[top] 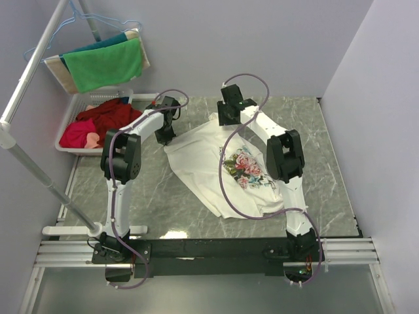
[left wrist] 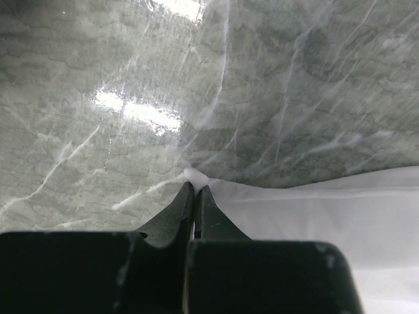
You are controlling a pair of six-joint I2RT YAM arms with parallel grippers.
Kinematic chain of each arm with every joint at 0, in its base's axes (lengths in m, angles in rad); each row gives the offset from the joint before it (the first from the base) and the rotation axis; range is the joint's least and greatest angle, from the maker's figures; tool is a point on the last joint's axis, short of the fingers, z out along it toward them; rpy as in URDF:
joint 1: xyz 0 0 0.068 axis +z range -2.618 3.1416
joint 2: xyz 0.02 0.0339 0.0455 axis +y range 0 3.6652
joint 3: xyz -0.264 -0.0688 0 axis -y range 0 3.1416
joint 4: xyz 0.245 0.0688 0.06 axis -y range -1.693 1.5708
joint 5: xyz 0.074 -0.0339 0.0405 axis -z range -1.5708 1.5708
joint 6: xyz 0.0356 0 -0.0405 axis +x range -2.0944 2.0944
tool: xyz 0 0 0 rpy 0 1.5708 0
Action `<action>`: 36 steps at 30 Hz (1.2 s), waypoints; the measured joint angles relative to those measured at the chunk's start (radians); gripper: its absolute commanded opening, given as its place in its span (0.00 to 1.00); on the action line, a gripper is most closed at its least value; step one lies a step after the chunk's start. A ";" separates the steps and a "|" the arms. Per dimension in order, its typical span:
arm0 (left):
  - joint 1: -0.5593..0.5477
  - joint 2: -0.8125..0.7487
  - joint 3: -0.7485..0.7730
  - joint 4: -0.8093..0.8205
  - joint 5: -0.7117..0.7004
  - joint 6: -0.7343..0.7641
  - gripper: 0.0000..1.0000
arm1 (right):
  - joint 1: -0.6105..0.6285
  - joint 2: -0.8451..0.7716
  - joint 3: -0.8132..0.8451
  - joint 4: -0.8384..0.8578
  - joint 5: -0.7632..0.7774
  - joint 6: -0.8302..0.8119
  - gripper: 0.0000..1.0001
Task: Fold and stack the t-shirts
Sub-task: Flatten the tshirt out
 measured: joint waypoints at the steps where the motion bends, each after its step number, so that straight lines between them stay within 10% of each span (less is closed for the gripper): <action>1: 0.000 0.000 -0.002 0.001 0.001 0.000 0.01 | 0.000 0.000 -0.005 -0.001 0.003 0.000 0.49; 24: 0.000 -0.035 -0.023 0.003 0.006 0.000 0.01 | -0.002 0.093 0.058 -0.008 0.018 0.011 0.41; 36: 0.000 -0.035 -0.033 0.008 0.006 0.000 0.01 | -0.002 0.092 0.058 -0.007 0.076 0.019 0.04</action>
